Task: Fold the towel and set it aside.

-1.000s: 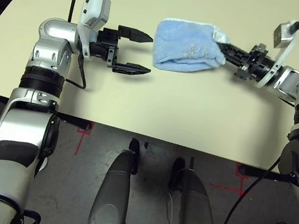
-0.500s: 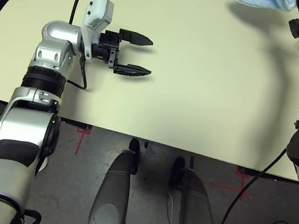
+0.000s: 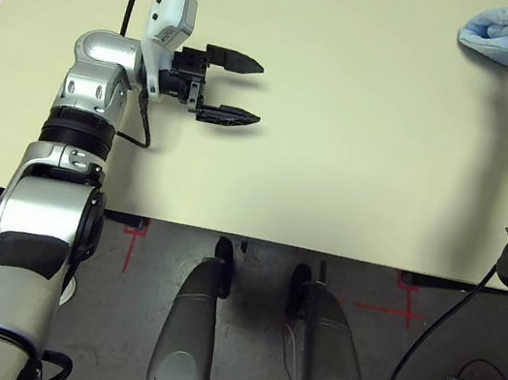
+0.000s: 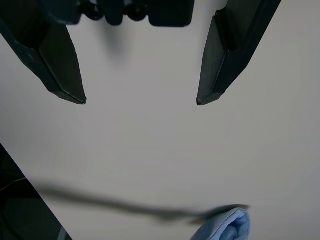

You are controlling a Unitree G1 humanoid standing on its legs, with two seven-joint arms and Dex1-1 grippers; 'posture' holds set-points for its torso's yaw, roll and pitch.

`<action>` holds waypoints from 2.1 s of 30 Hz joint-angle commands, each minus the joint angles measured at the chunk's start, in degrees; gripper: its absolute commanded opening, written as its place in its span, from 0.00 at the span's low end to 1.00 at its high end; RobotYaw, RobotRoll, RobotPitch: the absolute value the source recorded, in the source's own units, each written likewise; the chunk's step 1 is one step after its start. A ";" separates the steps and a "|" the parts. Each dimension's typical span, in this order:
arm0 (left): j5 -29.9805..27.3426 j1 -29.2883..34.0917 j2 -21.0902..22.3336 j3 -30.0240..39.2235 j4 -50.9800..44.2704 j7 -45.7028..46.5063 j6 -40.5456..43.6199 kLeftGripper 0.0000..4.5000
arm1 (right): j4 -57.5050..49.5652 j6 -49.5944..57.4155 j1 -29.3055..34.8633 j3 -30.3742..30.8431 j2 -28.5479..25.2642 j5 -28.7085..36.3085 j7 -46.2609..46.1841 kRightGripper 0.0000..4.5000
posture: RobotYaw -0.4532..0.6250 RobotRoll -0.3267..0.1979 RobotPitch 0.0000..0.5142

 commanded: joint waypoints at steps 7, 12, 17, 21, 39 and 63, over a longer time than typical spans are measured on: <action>0.65 0.43 0.37 -0.54 0.18 -0.73 -0.33 1.00 | -0.17 0.24 1.36 -0.48 -1.36 0.20 0.17 0.01 | 0.43 0.62 0.69; 0.84 -0.63 -0.59 -0.70 1.12 -0.18 -0.49 1.00 | -0.95 1.25 2.74 0.09 -1.26 -0.12 -0.03 0.01 | 0.42 0.62 0.70; 0.83 -0.93 -1.12 -0.63 1.40 0.11 -0.36 1.00 | -2.38 3.07 4.55 0.35 -1.36 0.22 -0.69 0.01 | 0.41 0.62 0.71; 0.84 -0.69 -1.23 -0.65 1.31 0.18 -0.16 1.00 | -4.89 8.17 6.45 0.14 -1.21 1.24 -1.63 0.01 | 0.41 0.62 0.72; 1.63 -3.18 -2.83 -1.13 4.11 0.30 -0.95 1.00 | -41.93 33.78 21.54 -0.56 7.63 10.66 -14.82 0.07 | 0.40 0.62 0.73; 2.47 -5.26 -4.27 -1.08 7.34 0.05 -2.84 1.00 | -55.73 65.22 25.77 -5.85 10.78 36.84 -24.78 1.00 | 0.39 0.62 0.72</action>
